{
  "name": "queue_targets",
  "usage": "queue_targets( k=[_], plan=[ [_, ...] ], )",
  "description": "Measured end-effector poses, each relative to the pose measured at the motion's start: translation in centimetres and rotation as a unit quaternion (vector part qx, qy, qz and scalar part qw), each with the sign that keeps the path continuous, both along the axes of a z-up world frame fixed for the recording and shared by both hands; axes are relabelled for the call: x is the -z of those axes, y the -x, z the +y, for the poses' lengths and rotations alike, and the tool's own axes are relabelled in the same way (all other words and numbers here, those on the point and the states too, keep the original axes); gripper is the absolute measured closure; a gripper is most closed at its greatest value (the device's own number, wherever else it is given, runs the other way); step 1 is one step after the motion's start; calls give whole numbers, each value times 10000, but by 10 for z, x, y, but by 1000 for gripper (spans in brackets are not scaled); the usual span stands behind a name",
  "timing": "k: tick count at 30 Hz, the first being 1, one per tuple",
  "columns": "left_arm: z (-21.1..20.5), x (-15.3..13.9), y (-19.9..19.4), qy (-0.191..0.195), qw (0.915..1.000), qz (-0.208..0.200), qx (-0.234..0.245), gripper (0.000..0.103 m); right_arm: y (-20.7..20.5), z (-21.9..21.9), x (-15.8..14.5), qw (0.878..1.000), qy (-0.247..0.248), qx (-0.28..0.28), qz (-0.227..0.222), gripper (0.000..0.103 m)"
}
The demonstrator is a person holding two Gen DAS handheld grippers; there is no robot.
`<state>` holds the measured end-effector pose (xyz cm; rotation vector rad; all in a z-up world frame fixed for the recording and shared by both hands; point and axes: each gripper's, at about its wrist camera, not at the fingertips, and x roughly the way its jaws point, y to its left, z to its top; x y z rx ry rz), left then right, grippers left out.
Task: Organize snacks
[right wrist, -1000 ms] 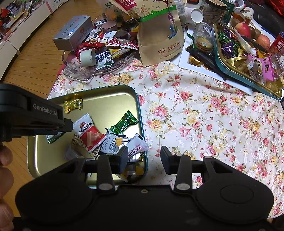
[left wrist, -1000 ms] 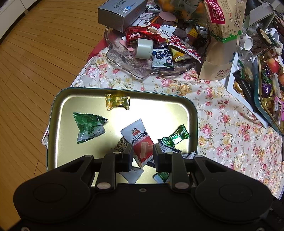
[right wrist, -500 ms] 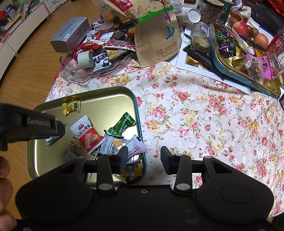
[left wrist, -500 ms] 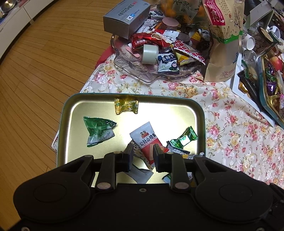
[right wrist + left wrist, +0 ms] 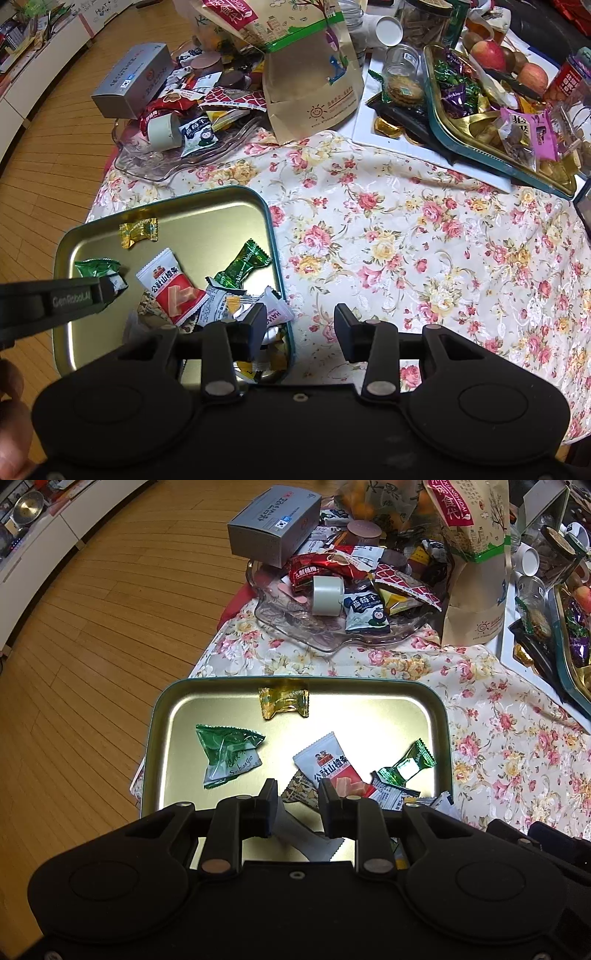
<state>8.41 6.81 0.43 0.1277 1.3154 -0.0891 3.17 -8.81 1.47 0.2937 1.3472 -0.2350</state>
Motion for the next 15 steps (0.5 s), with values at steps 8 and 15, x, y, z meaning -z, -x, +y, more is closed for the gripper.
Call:
queue_targets(
  k=[8,15],
  plan=[
    [5,5,7,96,9999,91,-91,69,-1,1,1,10000,8,-21,18,61],
    [7,9,11,127,9997,160,-112,69,-3,2,6,9999,23,-17,98,61]
  ],
)
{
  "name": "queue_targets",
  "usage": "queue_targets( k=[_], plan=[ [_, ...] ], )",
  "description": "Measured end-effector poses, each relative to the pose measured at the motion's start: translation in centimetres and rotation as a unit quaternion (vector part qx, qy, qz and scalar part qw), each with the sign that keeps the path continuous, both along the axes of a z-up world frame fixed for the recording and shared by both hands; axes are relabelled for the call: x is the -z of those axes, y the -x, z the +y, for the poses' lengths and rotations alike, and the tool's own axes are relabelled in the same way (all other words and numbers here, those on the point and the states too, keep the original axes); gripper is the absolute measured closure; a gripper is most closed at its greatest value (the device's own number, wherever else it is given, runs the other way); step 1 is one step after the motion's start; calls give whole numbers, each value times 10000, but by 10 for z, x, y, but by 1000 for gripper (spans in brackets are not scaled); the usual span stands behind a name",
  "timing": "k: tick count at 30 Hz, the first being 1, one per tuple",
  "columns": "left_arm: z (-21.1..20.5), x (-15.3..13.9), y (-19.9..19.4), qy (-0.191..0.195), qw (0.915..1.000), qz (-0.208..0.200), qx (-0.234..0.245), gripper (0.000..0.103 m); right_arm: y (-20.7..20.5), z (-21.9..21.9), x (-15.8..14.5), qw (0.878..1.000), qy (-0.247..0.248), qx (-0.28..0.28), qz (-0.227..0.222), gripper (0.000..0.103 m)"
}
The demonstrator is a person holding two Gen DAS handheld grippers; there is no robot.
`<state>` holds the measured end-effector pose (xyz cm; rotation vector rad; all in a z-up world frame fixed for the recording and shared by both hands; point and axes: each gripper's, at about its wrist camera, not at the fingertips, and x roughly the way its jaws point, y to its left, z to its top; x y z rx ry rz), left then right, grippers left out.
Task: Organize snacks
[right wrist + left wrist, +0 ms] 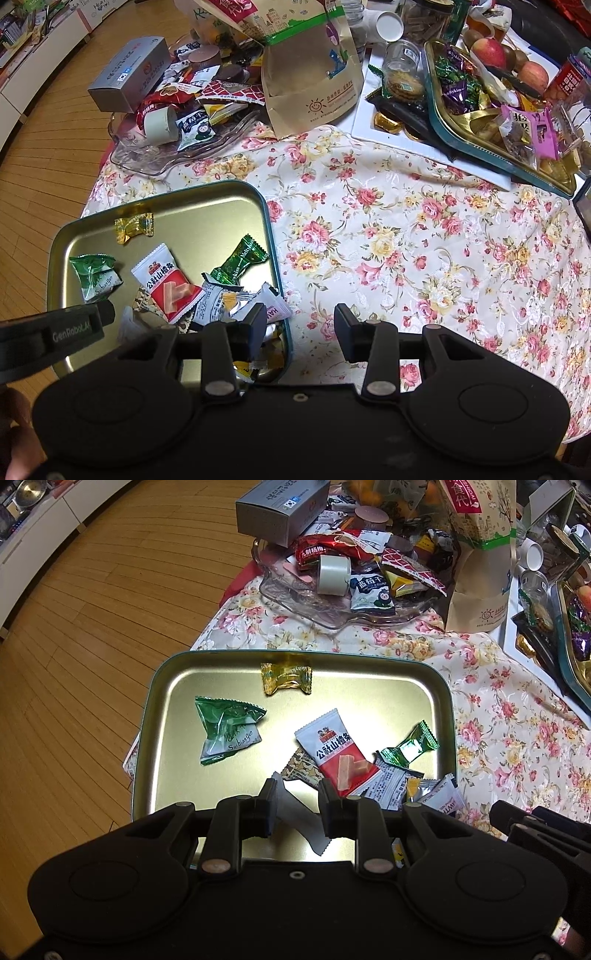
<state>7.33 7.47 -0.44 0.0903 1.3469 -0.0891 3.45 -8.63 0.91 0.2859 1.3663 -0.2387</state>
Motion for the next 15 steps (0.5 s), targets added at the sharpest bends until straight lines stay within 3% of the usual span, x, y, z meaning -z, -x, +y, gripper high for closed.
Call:
queue_targets(
  k=[15],
  plan=[
    [4,8,-3,-9,9999,144,-21,69,-3,5,9,9998,81,-61,180,61]
  ],
)
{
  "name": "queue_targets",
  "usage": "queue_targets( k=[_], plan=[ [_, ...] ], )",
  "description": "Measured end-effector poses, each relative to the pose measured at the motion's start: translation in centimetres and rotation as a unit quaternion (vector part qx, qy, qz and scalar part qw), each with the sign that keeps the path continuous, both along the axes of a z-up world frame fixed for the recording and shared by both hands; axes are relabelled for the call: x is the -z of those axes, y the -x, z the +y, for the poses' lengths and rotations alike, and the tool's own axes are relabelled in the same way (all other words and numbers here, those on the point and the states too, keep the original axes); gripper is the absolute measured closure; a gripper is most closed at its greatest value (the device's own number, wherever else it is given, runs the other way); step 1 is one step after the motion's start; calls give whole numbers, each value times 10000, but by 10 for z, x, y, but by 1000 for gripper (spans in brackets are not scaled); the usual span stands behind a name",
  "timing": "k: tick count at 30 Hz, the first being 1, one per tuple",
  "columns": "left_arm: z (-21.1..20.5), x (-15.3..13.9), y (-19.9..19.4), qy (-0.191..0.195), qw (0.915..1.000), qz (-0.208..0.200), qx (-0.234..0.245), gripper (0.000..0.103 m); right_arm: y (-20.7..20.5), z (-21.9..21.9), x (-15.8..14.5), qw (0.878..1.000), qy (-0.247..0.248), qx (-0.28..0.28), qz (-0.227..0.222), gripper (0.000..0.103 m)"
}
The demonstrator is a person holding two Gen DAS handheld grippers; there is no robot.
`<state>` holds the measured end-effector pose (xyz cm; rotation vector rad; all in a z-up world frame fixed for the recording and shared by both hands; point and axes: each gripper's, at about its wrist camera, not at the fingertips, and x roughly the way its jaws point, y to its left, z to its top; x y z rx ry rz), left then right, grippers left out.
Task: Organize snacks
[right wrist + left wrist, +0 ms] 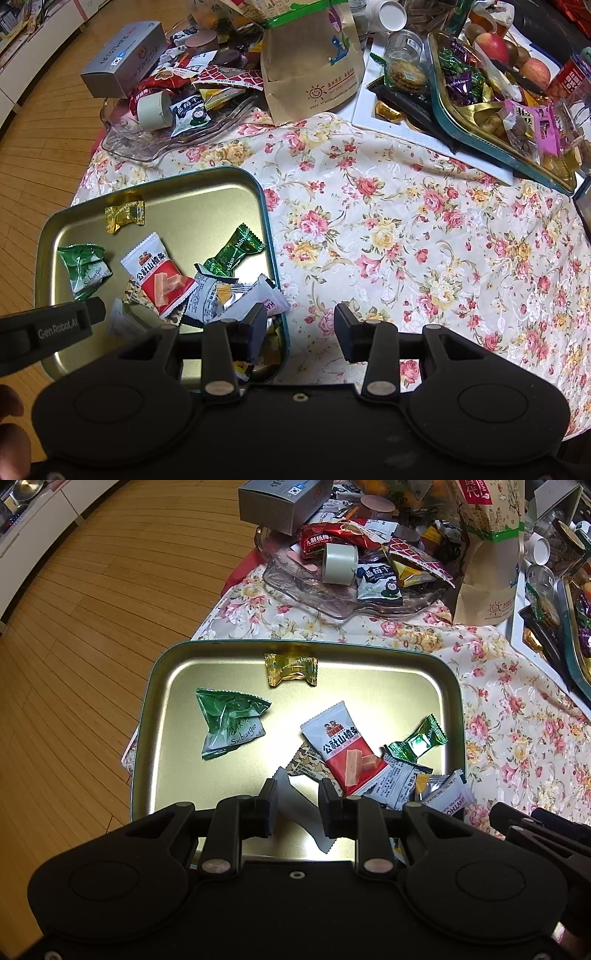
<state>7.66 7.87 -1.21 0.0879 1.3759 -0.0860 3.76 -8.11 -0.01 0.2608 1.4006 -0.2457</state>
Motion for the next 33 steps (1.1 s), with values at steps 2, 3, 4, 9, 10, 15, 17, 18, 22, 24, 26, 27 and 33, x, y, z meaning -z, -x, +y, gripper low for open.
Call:
queue_targets(
  k=[2,3,4,9,10,15,17,18,22,24,26,27,33],
  plan=[
    [0,0,0,15,10000,4,6,69,0,1,1,10000,11,-3,23,61],
    [-1,0,0,23,10000,9,9,69,0,0,2,10000,14,-3,37,61],
    [-1,0,0,25,10000,12,11,69,0,1,2,10000,15,-2,48,61],
    [-1,2,0,46,10000,67,7,69,-1,1,3,10000,9,-7,71,61],
    [-1,3,0,49,10000,79,2,69,-1,1,3,10000,12,0,73,61],
    [-2,5,-1,45,9999,119,10,69,-1,0,4,9999,-21,26,115,61],
    [-3,5,0,54,9999,136,8,69,-1,0,5,9999,-32,22,124,61],
    [-3,5,0,57,9999,142,12,69,-1,0,5,9999,-35,18,127,61],
    [-4,6,0,50,9999,158,35,69,-1,0,6,9999,-39,16,141,61],
    [-4,6,-1,53,9998,166,40,69,-2,0,6,9999,-46,18,154,61],
    [-4,6,-1,53,9998,165,40,69,-2,0,7,9998,-48,15,169,61],
    [-4,6,-1,51,9998,167,35,69,-2,-1,8,9998,-49,14,174,61],
    [-6,7,0,50,9998,181,41,69,-2,-1,8,9998,-60,24,180,61]
  ],
)
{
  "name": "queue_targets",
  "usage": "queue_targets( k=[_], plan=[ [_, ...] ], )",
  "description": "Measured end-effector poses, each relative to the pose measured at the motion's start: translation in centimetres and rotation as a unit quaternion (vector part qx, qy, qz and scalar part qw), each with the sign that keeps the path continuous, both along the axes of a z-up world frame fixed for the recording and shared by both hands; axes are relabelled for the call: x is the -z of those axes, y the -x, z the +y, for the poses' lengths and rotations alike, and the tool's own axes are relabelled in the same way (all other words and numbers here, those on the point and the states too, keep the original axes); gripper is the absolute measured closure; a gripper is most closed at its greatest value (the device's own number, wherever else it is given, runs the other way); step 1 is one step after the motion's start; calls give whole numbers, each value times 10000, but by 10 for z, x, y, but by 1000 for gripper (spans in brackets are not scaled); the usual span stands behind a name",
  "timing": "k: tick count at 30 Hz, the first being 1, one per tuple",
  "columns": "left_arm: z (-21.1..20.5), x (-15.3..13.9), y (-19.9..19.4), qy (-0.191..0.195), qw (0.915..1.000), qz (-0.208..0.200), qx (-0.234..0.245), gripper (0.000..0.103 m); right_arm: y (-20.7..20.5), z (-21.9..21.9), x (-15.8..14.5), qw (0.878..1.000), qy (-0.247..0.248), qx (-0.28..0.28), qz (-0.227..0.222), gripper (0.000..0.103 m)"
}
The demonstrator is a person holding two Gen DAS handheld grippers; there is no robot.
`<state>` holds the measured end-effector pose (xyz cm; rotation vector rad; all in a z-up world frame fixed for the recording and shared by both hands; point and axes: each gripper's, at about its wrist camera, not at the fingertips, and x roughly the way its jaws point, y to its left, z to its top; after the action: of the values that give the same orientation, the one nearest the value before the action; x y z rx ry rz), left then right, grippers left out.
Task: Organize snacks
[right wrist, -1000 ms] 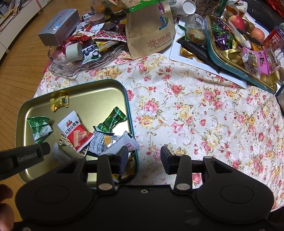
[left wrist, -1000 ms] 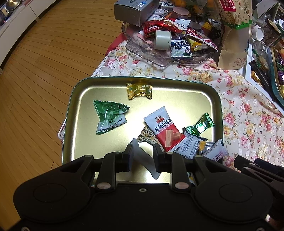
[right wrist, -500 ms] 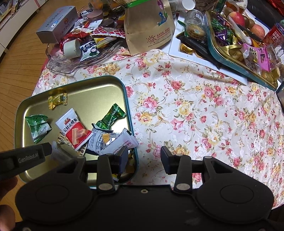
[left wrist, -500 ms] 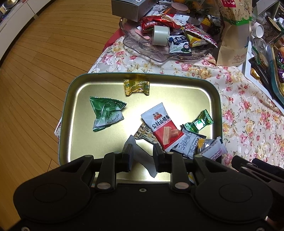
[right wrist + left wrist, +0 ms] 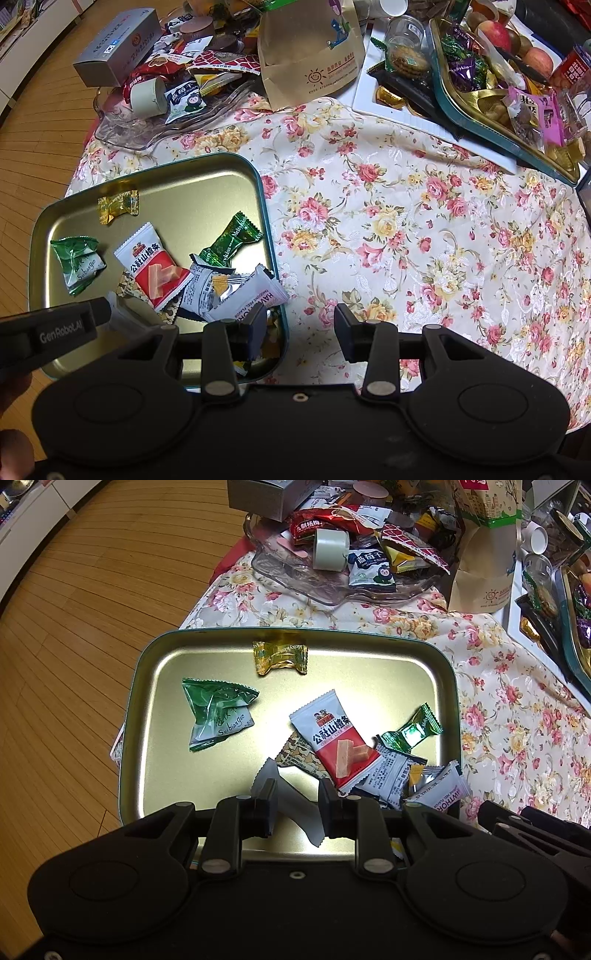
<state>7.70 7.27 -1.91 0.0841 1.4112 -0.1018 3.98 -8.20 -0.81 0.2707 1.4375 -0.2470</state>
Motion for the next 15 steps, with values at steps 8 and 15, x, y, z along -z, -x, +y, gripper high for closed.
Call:
queue_targets(
  k=[8,15],
  plan=[
    [1,0,-1,-5,10000,15,-1,69,1,1,1,10000,12,-6,21,61],
    [0,0,0,-9,10000,7,14,69,0,1,1,10000,-12,-10,35,61]
  ],
)
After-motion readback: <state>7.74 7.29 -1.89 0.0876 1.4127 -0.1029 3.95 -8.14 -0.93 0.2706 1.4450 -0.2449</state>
